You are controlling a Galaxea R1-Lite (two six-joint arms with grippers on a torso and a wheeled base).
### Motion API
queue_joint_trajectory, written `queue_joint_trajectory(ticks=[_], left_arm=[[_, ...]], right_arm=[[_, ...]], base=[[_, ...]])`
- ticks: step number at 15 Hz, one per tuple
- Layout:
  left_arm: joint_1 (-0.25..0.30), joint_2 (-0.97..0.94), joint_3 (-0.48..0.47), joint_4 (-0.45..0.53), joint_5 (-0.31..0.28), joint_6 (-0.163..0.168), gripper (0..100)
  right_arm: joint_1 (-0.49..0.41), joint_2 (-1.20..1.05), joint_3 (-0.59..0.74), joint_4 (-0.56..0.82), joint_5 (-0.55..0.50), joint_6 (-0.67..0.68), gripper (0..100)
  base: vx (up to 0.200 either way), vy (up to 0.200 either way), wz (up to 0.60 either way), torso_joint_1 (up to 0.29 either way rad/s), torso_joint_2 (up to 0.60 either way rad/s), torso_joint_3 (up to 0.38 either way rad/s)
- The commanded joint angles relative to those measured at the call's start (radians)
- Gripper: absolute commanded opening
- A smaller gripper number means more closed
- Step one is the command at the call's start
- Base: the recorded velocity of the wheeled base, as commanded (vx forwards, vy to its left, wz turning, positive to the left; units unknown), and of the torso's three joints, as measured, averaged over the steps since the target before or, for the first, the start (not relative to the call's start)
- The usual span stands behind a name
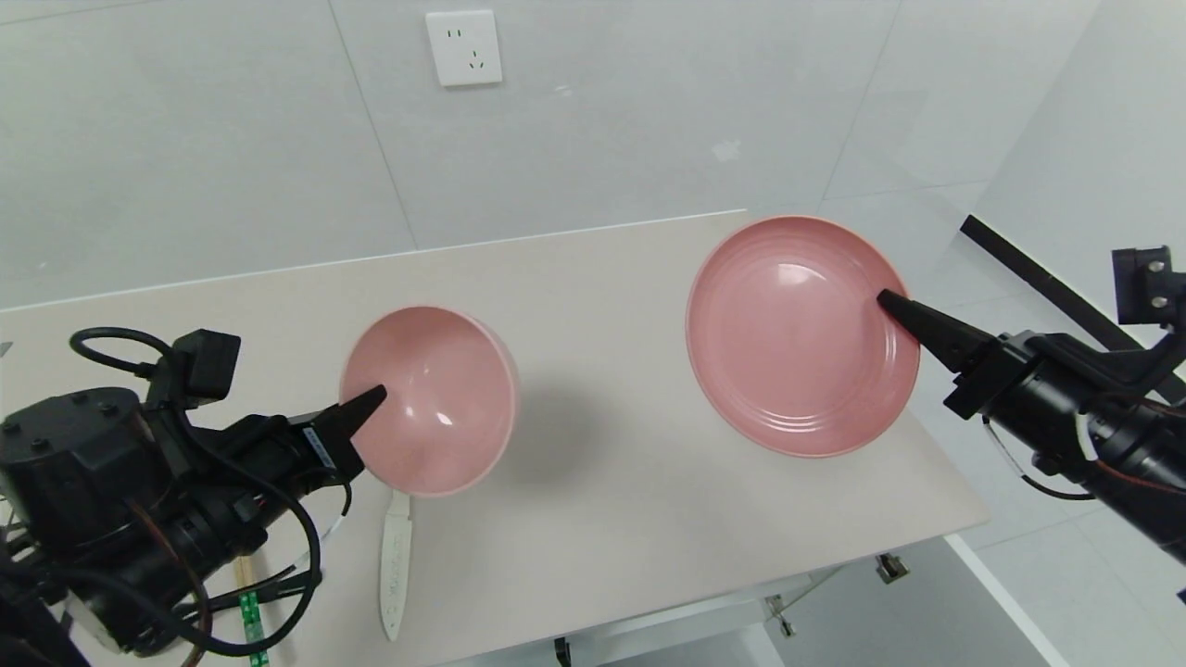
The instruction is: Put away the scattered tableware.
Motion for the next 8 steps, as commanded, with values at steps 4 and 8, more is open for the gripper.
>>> queue_joint_trajectory(ticks=[4,8], left_arm=[[-0.042,-0.134,0.015,0.082,0.041,0.026,0],[-0.106,-0.154,0.038,0.194,0.239,0.225,0]], right_arm=[[0.072,0.002,-0.008,-0.002,-0.001,-0.005,0],[0.071,0.002,-0.01,-0.002,-0.024,-0.007,0]], base=[[0.0,0.0,0.0,0.0,0.0,0.0],[0.0,0.0,0.0,0.0,0.0,0.0]])
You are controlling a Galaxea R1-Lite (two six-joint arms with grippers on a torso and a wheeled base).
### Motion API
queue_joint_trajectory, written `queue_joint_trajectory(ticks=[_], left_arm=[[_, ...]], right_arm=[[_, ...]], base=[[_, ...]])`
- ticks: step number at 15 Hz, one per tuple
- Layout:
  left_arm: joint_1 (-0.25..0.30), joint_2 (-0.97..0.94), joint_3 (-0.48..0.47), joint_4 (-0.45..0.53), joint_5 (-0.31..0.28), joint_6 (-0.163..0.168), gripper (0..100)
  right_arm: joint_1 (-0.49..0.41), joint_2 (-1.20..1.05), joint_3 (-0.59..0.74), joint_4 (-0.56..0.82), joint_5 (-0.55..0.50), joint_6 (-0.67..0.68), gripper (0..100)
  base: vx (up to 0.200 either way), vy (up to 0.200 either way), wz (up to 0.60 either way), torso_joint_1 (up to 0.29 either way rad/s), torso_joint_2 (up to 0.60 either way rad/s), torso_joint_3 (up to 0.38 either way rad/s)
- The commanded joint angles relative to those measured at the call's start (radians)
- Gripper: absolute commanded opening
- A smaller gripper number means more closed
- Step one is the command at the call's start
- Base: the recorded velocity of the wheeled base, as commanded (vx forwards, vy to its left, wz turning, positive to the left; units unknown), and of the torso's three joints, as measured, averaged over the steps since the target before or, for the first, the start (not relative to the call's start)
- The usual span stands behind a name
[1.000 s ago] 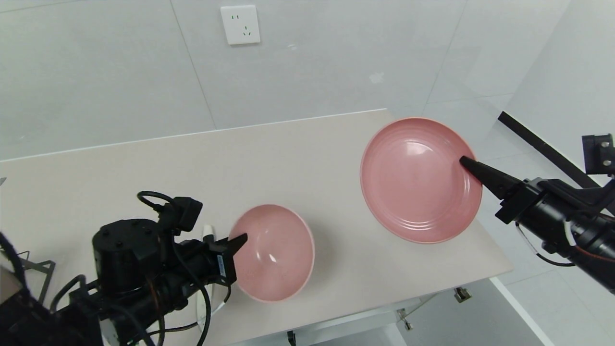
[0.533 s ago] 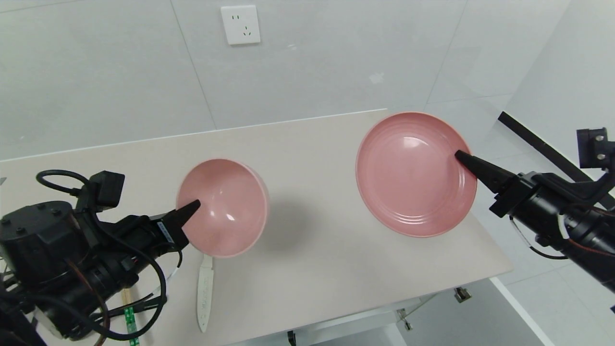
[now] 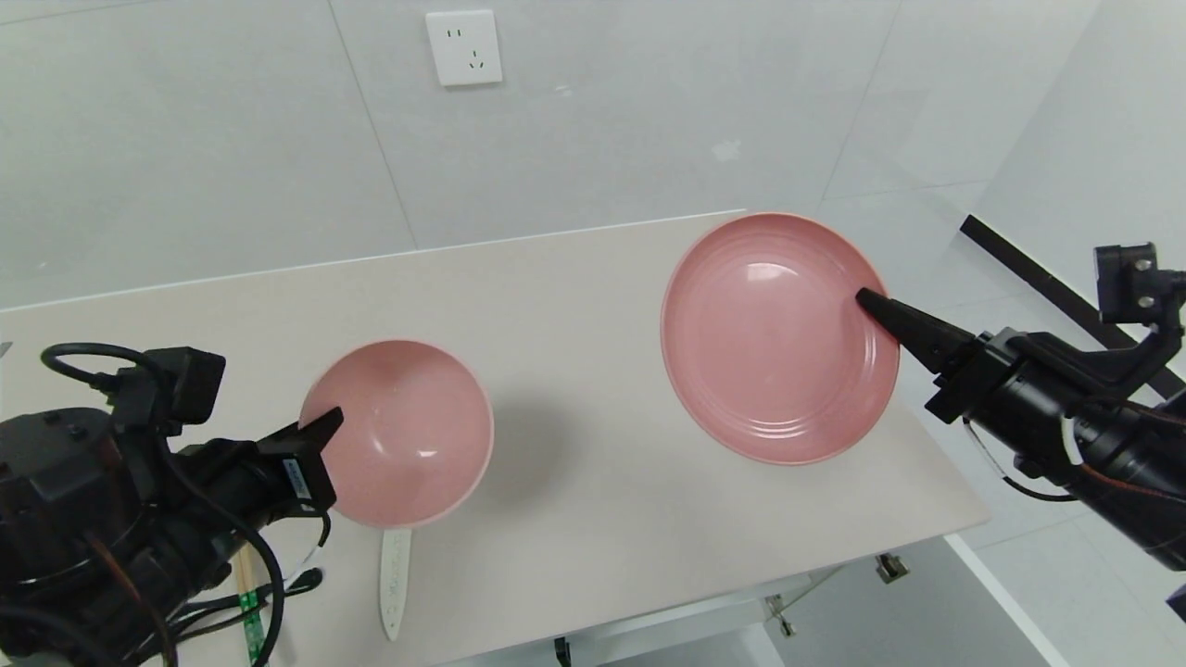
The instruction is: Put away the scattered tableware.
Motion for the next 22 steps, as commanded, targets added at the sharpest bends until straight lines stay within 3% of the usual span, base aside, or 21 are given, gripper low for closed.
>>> queue_joint_trajectory(ticks=[1,3,4,7,10,16,20,22], left_arm=[[-0.088,-0.052,0.026,-0.007,0.006,0.003,0],[-0.151,-0.083,0.04,-0.01,0.006,-0.008,0],[-0.166,-0.089,0.04,-0.01,0.009,-0.032,0],[-0.168,-0.073,0.052,-0.012,-0.002,-0.052,0],[-0.125,-0.049,0.02,-0.066,0.003,-0.132,0],[-0.117,-0.04,0.027,-0.112,0.004,-0.129,0],[-0.117,-0.038,0.029,-0.144,0.007,-0.127,0],[-0.117,-0.038,0.032,-0.144,0.007,-0.126,0]], right_arm=[[0.003,-0.002,0.01,-0.001,0.001,-0.001,0],[0.003,0.004,0.01,-0.001,0.001,-0.004,0],[0.001,0.01,0.01,-0.001,-0.001,-0.004,0],[0.001,0.01,0.038,-0.001,-0.001,-0.005,0],[0.001,0.024,0.024,-0.001,-0.002,-0.005,0],[0.006,0.021,0.029,-0.001,-0.002,-0.01,0],[0.011,0.027,0.058,-0.001,-0.002,-0.153,0],[0.024,0.032,0.063,-0.001,-0.002,-0.156,0]], base=[[0.0,0.0,0.0,0.0,0.0,0.0],[0.0,0.0,0.0,0.0,0.0,0.0],[0.0,0.0,0.0,0.0,0.0,0.0],[0.0,0.0,0.0,0.0,0.0,0.0],[0.0,0.0,0.0,0.0,0.0,0.0],[-0.1,0.0,0.0,0.002,0.0,0.0],[0.0,0.0,0.0,0.0,0.0,0.0],[-0.2,0.0,0.0,0.012,0.0,0.0]])
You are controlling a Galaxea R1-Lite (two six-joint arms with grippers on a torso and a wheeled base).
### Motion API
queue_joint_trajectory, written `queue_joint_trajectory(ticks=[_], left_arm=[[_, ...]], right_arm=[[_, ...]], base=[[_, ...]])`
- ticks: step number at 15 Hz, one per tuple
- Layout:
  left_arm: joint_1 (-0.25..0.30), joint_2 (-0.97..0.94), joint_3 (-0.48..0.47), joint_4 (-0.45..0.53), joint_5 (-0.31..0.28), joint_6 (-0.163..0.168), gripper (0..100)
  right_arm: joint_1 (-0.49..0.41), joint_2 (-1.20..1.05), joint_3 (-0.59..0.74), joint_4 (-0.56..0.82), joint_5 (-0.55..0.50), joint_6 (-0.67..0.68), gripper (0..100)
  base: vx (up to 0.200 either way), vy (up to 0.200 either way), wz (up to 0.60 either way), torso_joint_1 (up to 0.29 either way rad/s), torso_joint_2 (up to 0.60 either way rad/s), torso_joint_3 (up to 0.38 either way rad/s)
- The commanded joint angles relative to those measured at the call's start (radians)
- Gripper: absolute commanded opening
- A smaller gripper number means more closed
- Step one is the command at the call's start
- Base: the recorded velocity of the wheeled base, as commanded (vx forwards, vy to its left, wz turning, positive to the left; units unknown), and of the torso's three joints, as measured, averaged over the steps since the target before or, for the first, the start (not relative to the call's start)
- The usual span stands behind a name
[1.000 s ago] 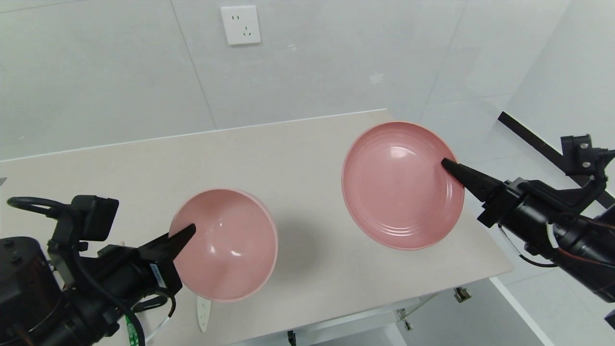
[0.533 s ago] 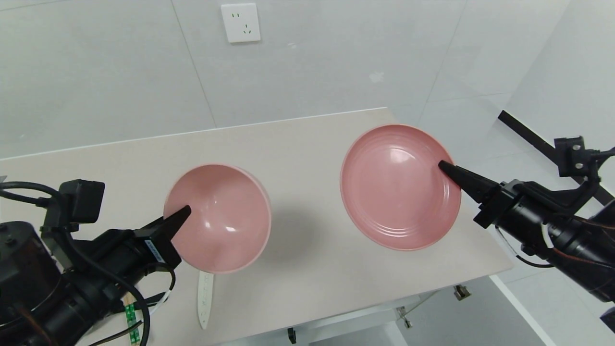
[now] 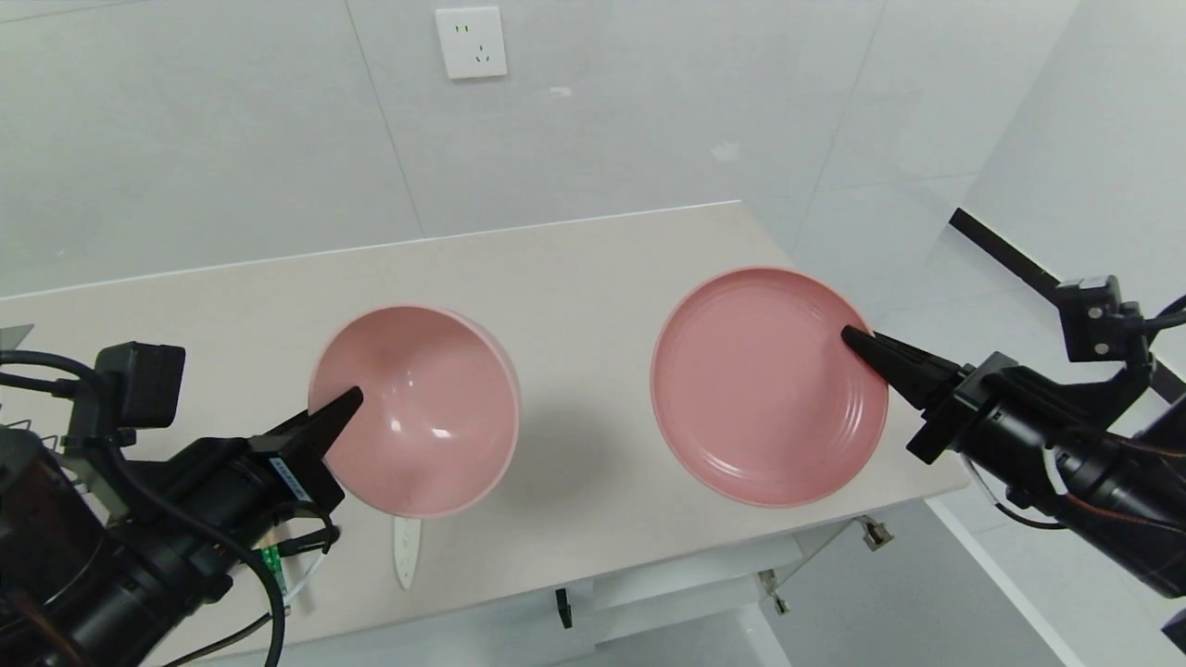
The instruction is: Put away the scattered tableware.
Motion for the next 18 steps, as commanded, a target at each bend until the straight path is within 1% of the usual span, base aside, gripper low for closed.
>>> queue_joint_trajectory(ticks=[1,5,6,7,9,13,15,18], left_arm=[[0.0,0.002,0.001,0.0,-0.001,-0.001,0],[0.002,0.004,-0.004,-0.003,0.001,-0.001,0],[0.002,0.005,-0.004,-0.003,0.013,0.0,0],[0.0,0.005,-0.005,-0.003,0.027,0.0,0],[0.0,0.002,-0.002,-0.004,0.029,0.008,0],[-0.001,-0.001,0.004,-0.043,0.027,0.011,0],[-0.011,-0.001,0.011,-0.043,0.027,0.011,0],[-0.063,-0.012,0.041,-0.052,0.026,0.012,0]], right_arm=[[0.007,0.005,0.004,0.0,-0.001,0.0,0],[0.005,0.003,0.003,0.0,-0.001,0.0,0],[0.002,0.002,0.003,0.0,-0.001,0.0,0],[0.002,0.002,0.003,0.0,-0.001,0.0,0],[0.002,0.002,0.003,0.0,-0.001,0.0,0],[0.004,-0.007,0.006,0.0,0.0,0.0,0],[0.007,-0.007,0.01,0.0,0.0,0.0,0],[0.027,-0.007,0.033,0.0,0.0,-0.003,0]], base=[[0.0,0.0,0.0,0.0,0.0,0.0],[0.0,0.0,0.0,0.0,0.0,0.0],[0.0,0.0,0.0,0.0,0.0,0.0],[-0.2,0.0,0.0,0.002,0.0,-0.002],[-0.2,0.0,0.0,0.017,0.0,0.0],[0.0,0.0,0.0,0.0,0.0,0.0],[0.0,0.0,0.0,0.0,0.0,0.0],[0.0,0.0,0.0,0.0,0.0,0.0]])
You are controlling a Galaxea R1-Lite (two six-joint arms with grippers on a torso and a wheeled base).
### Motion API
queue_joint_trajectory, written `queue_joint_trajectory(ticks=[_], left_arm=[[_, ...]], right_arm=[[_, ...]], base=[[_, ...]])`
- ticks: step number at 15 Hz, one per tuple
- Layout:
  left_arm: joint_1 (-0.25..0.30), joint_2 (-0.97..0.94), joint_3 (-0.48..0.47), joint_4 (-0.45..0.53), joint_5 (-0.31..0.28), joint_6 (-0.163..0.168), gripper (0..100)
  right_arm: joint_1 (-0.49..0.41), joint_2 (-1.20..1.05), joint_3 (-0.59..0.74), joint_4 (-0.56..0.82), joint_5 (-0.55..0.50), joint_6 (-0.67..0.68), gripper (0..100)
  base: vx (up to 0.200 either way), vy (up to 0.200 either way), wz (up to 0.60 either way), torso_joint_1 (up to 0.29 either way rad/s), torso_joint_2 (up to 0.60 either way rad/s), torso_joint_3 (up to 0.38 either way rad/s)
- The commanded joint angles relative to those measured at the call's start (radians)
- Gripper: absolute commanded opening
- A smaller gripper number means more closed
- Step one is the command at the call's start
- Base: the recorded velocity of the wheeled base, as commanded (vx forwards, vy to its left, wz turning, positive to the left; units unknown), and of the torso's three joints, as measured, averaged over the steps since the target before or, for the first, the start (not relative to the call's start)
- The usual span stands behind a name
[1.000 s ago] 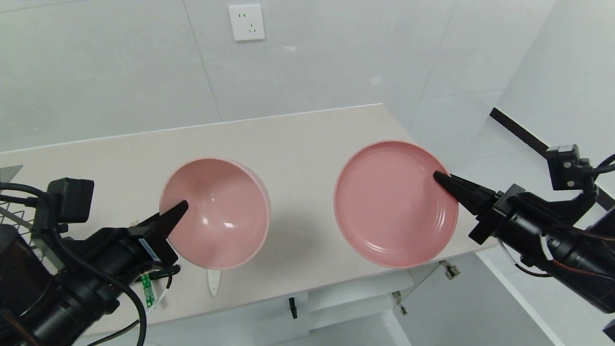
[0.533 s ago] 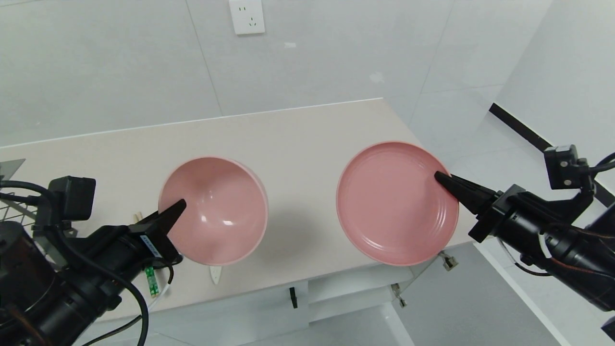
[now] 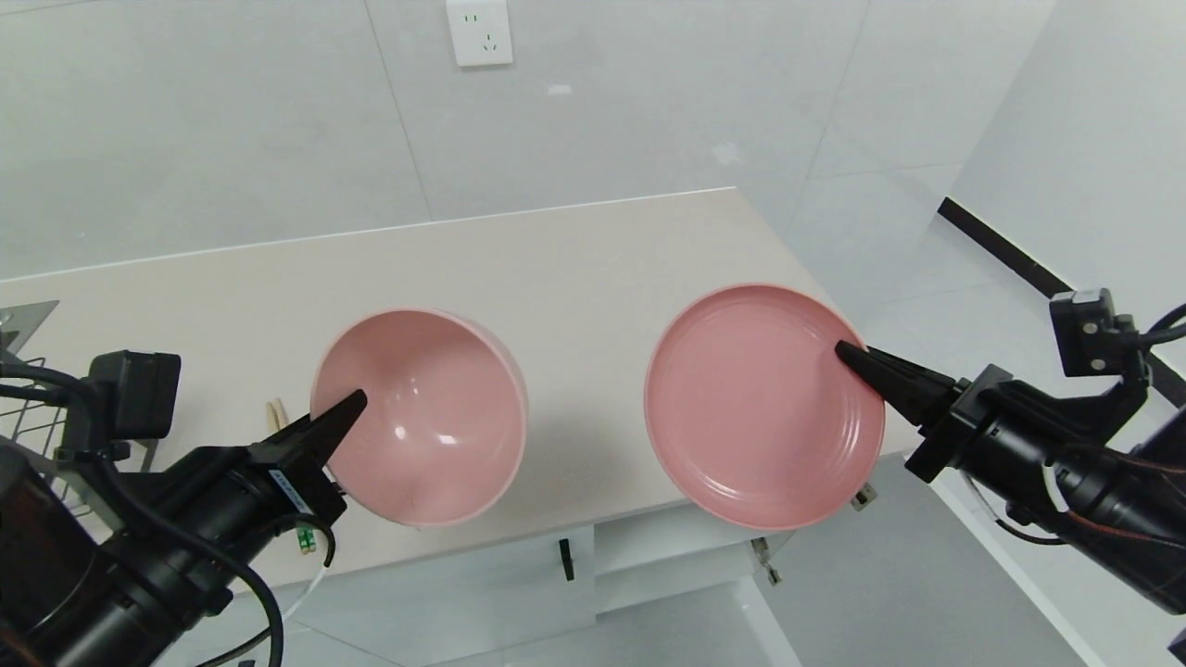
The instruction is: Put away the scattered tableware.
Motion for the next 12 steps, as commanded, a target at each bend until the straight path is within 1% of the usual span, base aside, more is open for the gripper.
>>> queue_joint_trajectory(ticks=[1,2,3,4,6,12], left_arm=[[-0.054,-0.02,0.02,-0.002,0.0,0.0,0],[-0.074,-0.032,0.025,-0.002,0.0,0.025,0],[-0.074,-0.037,0.031,-0.004,0.0,0.054,0],[-0.074,-0.038,0.04,-0.004,0.0,0.073,0],[-0.074,-0.037,0.042,-0.004,0.002,0.074,0],[-0.073,-0.037,0.04,-0.004,0.0,0.073,0]], right_arm=[[0.009,-0.002,0.005,-0.001,0.0,-0.01,0],[0.009,-0.002,0.006,-0.001,0.0,-0.028,0],[0.009,-0.002,0.011,-0.001,0.0,-0.034,0],[0.018,-0.001,0.017,-0.001,0.0,-0.037,0],[0.03,-0.001,0.019,-0.001,0.0,-0.039,0],[0.029,-0.002,0.017,-0.001,0.0,-0.04,0]], base=[[0.0,0.0,0.0,0.0,0.0,0.0],[0.0,0.0,0.0,0.0,0.0,0.0],[0.0,0.0,0.0,-0.124,0.29,0.149],[0.0,0.0,0.0,-0.071,0.16,0.08],[0.0,0.0,0.0,-0.004,0.03,0.013],[0.0,0.0,0.0,0.0,0.0,0.0]])
